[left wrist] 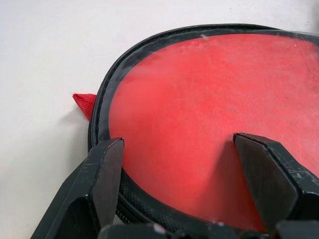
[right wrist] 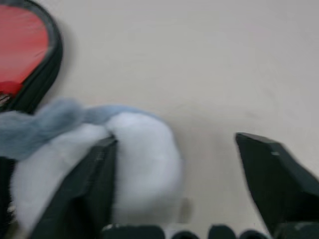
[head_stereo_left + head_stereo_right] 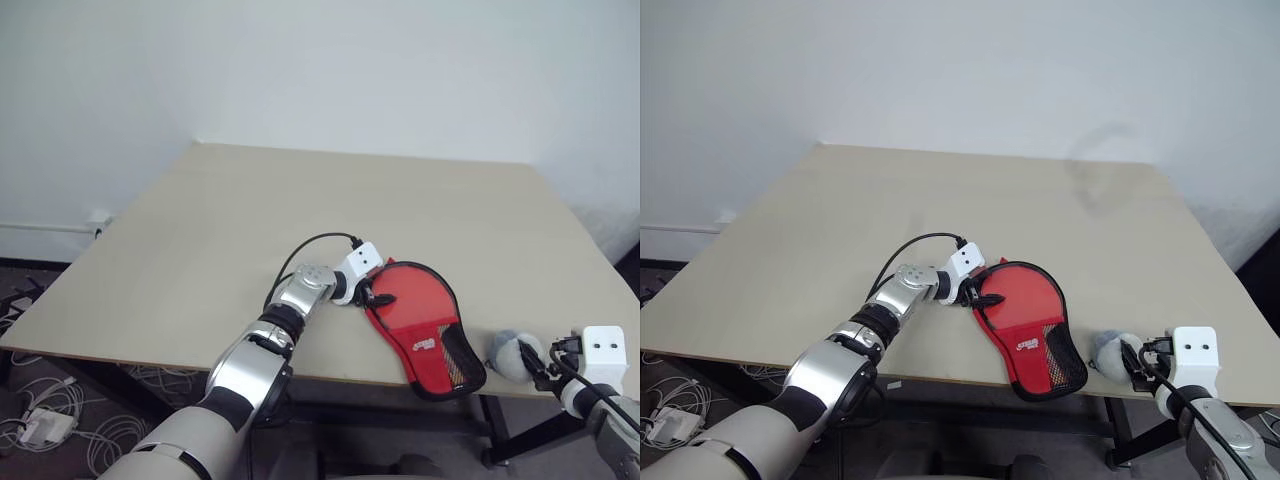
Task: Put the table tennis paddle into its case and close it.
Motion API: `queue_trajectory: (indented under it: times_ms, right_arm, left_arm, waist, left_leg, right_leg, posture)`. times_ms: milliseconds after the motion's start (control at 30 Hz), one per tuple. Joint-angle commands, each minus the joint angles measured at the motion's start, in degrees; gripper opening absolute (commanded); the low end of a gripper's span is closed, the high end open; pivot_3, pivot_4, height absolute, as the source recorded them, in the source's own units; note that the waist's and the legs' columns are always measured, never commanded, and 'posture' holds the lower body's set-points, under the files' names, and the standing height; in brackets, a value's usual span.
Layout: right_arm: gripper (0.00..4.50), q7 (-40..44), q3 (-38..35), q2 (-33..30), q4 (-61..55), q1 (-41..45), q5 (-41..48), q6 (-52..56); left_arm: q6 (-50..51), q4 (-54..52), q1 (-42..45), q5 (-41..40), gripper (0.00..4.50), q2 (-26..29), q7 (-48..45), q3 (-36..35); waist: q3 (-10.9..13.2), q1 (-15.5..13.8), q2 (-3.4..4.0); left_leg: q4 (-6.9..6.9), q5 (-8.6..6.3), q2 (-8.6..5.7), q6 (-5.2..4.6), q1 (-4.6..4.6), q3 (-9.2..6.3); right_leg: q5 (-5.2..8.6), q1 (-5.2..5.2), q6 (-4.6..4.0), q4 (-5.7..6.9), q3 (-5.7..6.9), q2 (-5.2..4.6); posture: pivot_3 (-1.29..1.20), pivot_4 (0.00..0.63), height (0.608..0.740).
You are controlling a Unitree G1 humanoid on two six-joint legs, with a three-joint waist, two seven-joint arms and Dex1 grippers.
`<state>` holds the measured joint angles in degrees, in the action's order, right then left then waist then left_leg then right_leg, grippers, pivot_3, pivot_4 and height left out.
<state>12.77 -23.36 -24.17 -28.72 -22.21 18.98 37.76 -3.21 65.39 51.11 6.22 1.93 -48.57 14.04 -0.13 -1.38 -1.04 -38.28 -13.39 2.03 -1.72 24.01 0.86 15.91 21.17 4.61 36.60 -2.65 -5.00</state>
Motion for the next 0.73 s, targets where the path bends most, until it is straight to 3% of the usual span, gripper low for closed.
queue_trajectory:
  times_ms: [33, 200, 400, 567, 733]
  right_arm:
    - [4.46, -3.58, -5.21, 1.53, 1.56, 3.85, -0.97, -4.3]
    - [4.46, -5.69, -7.87, 5.68, -0.73, 9.39, 1.62, -9.11]
    - [4.46, -6.03, -4.78, 8.88, -1.39, 15.25, 3.21, -12.14]
    - [4.46, -6.33, -5.63, 13.54, -1.62, 20.23, 11.78, -11.91]
    - [4.46, -6.22, 0.53, 13.54, 1.76, 21.92, 7.91, -12.62]
  left_arm:
    - [1.93, 2.19, -2.1, 2.17, 3.72, 0.53, -0.18, 1.27]
    - [2.29, 1.03, -1.93, 0.51, 3.72, 1.72, -1.15, -0.6]
    - [3.71, -2.77, -2.16, -2.82, 3.72, 4.84, -6.0, -4.0]
    - [8.66, -9.13, -3.95, -6.71, 3.72, 8.56, -9.97, -7.13]
    - [11.46, -14.46, -7.71, -6.38, 3.72, 12.4, -9.09, -7.04]
  waist:
    - [0.0, 0.14, 0.03]
    - [0.05, 0.76, 0.33]
    - [0.27, 1.58, 0.64]
    - [0.56, 1.99, 0.82]
    - [0.72, 2.04, 0.84]
  left_leg:
    - [0.0, 0.0, 0.0, 0.0, -0.01, 0.01]
    - [0.04, 0.01, 0.0, -0.01, -0.04, 0.02]
    - [0.08, 0.02, 0.0, -0.03, -0.1, 0.08]
    - [0.1, 0.04, 0.0, -0.06, -0.08, 0.07]
    - [0.12, 0.05, -0.01, -0.07, -0.05, 0.07]
  right_leg:
    - [0.0, 0.0, 0.0, 0.0, -0.01, 0.0]
    - [0.0, 0.02, 0.01, 0.06, -0.05, 0.02]
    - [-0.01, 0.06, 0.01, 0.15, -0.2, 0.09]
    - [-0.08, 0.11, 0.12, 0.19, -0.26, 0.11]
    - [-0.09, 0.13, 0.13, 0.19, -0.28, 0.11]
  posture:
    - [0.0, 0.0, 0.728]
    - [0.0, 0.0, 0.728]
    - [0.0, 0.0, 0.728]
    - [0.0, 0.0, 0.728]
    - [0.0, 0.0, 0.728]
